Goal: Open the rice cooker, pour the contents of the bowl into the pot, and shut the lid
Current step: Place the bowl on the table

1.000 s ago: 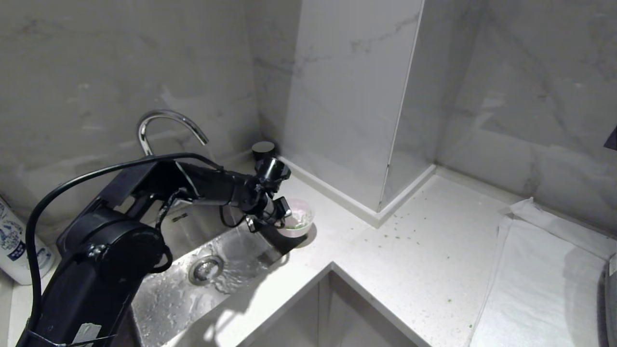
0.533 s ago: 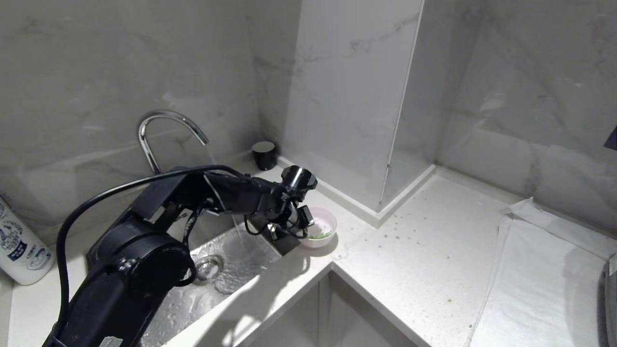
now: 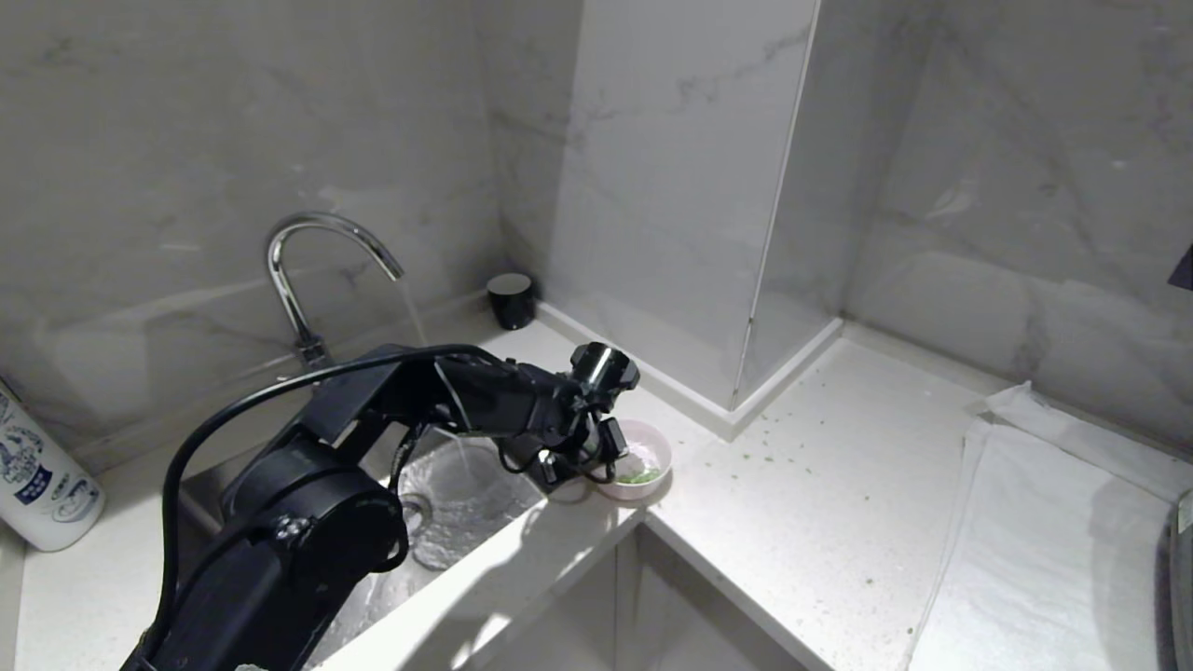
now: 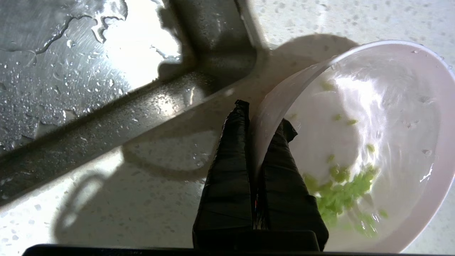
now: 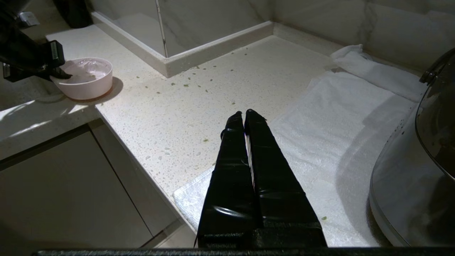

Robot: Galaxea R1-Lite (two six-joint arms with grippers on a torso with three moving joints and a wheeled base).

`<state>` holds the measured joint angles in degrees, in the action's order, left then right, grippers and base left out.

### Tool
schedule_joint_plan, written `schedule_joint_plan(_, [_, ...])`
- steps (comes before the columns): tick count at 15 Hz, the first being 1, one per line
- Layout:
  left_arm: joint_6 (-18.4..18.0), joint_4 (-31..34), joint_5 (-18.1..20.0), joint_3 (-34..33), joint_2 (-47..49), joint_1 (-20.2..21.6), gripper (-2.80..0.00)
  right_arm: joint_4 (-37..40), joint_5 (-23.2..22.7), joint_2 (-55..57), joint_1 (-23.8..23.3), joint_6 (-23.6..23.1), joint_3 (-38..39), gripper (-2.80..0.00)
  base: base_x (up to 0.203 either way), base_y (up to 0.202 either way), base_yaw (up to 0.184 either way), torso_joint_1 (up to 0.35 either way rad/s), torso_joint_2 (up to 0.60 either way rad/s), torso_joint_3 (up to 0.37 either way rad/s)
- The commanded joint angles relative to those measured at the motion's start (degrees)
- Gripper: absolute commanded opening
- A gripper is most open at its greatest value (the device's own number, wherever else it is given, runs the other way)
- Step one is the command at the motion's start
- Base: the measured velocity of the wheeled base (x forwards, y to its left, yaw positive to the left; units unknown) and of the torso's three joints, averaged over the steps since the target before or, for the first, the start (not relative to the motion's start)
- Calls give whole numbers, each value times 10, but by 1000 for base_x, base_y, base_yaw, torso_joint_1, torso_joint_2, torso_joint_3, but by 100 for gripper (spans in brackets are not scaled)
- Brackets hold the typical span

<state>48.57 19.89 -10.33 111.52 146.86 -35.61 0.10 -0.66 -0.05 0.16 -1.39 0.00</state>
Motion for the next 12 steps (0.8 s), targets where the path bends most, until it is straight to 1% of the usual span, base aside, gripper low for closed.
schedule_joint_plan(1, [3,1,-5,0,12,-4,-280,0,0,0,0,0,1,-280,0,0,0,0,0,0])
schedule_joint_plan(10, [3,1,-6,6,16,-13,-280,0,0,0,0,0,1,-280,0,0,0,0,0,0])
schedule_joint_plan(11, [3,0,-6,6,16,-14,0,0,0,0,0,0,1,-280,0,0,0,0,0,0])
schedule_joint_plan(12, [3,0,-6,6,16,-14,0,0,0,0,0,0,1,-280,0,0,0,0,0,0])
